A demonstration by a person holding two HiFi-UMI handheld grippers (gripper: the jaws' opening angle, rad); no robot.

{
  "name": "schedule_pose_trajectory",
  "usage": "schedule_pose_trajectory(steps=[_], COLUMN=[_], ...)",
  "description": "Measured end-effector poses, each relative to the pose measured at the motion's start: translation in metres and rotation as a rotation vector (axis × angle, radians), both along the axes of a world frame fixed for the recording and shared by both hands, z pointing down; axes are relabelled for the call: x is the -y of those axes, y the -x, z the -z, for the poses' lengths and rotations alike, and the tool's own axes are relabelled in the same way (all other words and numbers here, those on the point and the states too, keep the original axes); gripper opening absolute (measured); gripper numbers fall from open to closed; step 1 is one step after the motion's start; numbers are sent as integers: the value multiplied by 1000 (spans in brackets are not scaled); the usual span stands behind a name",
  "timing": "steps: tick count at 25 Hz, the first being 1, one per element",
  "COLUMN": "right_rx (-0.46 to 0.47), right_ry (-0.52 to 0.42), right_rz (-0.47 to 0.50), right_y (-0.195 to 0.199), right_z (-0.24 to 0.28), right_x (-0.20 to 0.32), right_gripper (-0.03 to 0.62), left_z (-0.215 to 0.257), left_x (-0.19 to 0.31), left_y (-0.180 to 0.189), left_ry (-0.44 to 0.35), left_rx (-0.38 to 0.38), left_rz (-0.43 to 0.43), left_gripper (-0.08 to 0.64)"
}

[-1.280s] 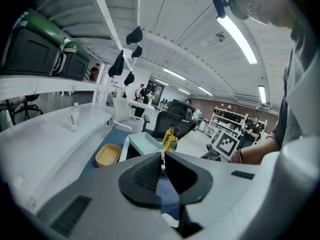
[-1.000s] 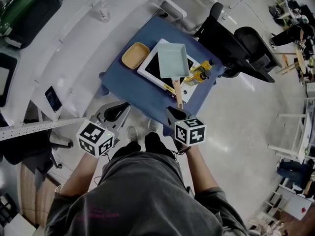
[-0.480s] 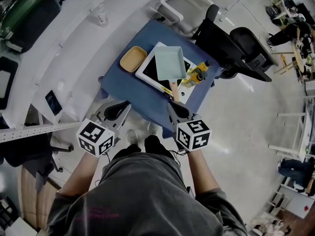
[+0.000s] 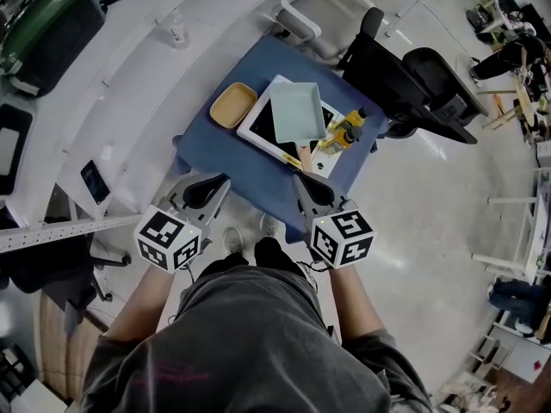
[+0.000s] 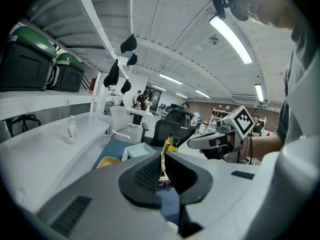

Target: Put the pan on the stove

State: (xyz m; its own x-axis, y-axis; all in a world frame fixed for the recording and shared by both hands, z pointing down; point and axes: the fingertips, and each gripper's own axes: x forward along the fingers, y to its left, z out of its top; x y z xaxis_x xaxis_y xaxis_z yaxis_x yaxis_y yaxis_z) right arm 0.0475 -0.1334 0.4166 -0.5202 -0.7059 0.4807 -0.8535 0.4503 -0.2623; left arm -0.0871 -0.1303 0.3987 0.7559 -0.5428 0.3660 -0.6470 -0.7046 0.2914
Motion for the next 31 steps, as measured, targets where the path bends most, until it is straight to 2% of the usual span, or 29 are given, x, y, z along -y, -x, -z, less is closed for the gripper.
schedule_pose_trajectory(steps=[31], right_rx=[24], right_ry=[37], right_rz=[34], right_y=[-15], right_z=[-15], right_x=[27], right_gripper=[2], left_z=[-11], left_x=[25], left_y=[-21], left_ry=[28], left_rx=[5], left_rz=[11], left_gripper=[23])
